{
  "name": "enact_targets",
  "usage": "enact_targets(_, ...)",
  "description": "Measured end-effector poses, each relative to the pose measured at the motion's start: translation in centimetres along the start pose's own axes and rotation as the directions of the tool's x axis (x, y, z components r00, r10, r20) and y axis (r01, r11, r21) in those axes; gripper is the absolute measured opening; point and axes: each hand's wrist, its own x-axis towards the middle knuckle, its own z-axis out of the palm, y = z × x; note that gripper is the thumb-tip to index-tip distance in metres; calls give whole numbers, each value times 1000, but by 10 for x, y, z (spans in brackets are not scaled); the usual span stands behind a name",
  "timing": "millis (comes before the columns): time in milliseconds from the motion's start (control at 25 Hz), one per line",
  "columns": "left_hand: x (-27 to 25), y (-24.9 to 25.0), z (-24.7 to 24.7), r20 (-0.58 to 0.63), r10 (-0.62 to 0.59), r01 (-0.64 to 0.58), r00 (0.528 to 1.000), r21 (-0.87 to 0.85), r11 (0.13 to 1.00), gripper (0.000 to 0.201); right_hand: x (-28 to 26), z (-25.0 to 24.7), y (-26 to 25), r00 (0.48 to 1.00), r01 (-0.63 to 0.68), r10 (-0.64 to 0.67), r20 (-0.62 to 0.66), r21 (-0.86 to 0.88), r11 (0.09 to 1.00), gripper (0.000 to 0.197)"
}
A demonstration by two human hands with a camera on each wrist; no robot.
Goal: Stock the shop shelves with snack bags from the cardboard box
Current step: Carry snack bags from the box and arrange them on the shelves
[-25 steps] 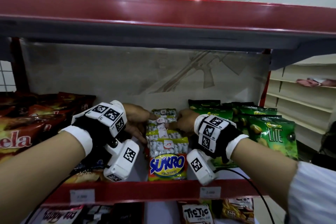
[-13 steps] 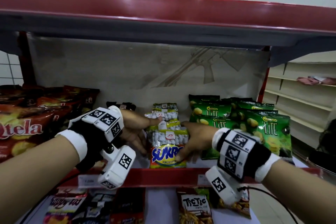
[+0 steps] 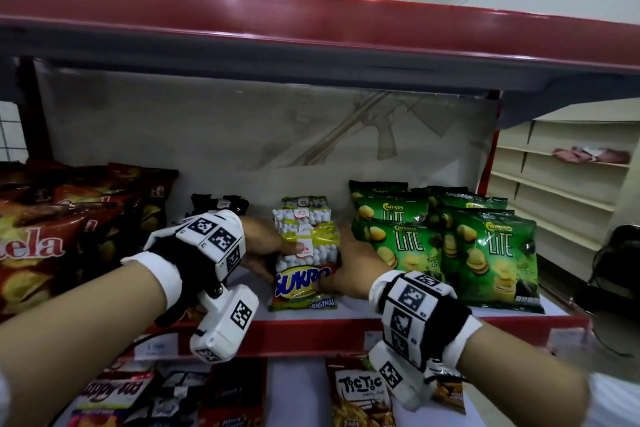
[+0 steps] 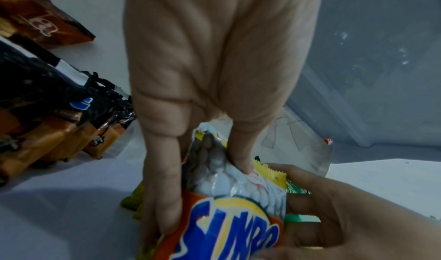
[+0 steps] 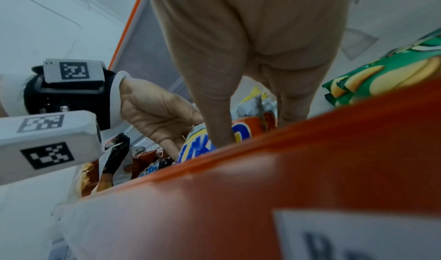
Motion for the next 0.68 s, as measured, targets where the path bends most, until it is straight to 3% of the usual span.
enact_targets(200,12,-2,0,-105,62,-58,993,35,998,39,3,9,7,999,-13,16,-34,75,997,98)
enact_targets(480,21,-2,2,-157,75,-65,985,72,995,46,9,11,8,998,-46,49,-41,53,998,88)
enact_targets(600,16,5,-4,-109,7,4,994,92,996,58,7,9,9,998,-53,55,-22,54,997,91)
enact_targets(680,17,13,-10,-199,72,-25,977,225,974,74,4,9,11,999,-35,36,-14,78,996,95)
